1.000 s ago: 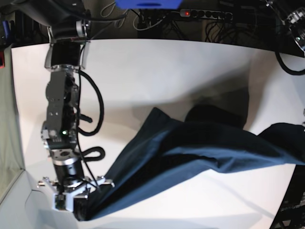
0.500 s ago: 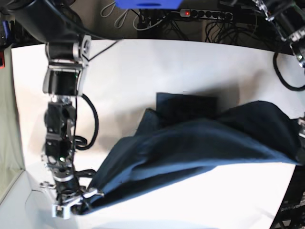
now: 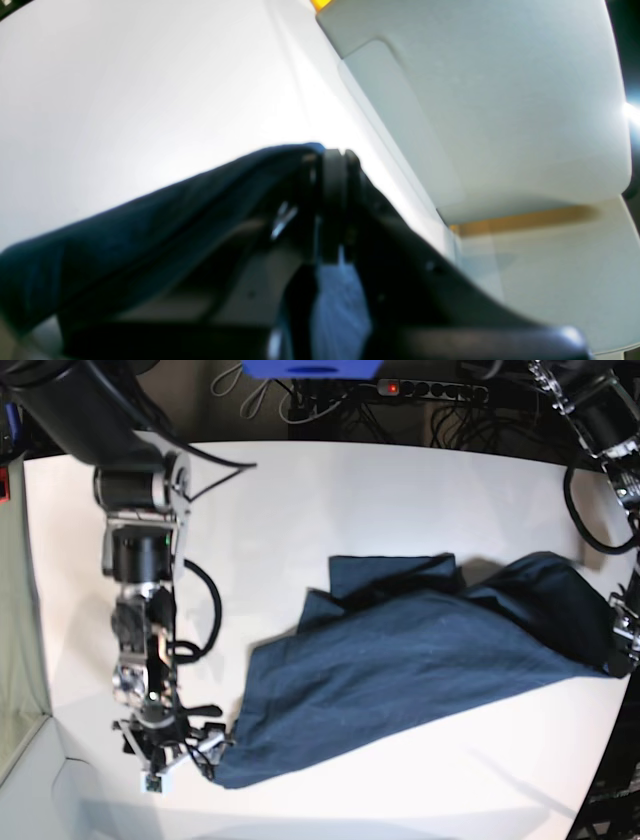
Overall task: Layout the t-shirt on the table in an organized manner, then fold the t-shirt properly
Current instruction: 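Raise the held shirt high with both grippers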
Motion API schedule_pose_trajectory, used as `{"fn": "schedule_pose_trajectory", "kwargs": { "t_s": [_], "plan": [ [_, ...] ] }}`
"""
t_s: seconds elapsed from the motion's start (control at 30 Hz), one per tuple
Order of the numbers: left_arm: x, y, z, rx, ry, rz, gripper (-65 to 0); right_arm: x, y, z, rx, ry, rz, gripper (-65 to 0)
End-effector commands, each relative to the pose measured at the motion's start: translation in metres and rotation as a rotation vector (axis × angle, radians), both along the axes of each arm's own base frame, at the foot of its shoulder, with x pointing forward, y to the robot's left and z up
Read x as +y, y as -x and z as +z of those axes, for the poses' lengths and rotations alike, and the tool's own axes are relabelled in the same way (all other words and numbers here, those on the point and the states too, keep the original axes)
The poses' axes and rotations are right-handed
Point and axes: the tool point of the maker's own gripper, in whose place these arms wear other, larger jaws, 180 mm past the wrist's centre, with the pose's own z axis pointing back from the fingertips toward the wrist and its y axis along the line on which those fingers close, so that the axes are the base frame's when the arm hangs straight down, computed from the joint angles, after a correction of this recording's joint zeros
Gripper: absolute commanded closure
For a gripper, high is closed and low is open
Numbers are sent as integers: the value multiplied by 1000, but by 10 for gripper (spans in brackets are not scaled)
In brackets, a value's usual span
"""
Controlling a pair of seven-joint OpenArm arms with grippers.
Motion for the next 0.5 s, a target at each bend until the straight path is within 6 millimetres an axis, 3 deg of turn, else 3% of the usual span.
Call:
{"fn": "schedule_pose_trajectory", "kwargs": {
  "t_s": [0.0, 0.07, 0.17, 0.3, 0.47],
  "plan": [
    [7, -5, 25, -69, -16, 9, -2, 2, 2, 32, -109, 0, 0, -494],
    [8, -4, 23, -64, -11, 11, -2, 13, 26, 39, -159, -2, 14, -503],
    [6, -6, 23, -65, -10, 7, -2, 48, 57, 35, -175, 22, 100, -504],
    [4, -6, 22, -62, -8, 1, -2, 91, 98, 11, -138, 36, 212, -503],
    [5, -6, 23, -63, -10, 1, -2, 129, 137, -23, -57, 24, 313, -503]
  ]
}}
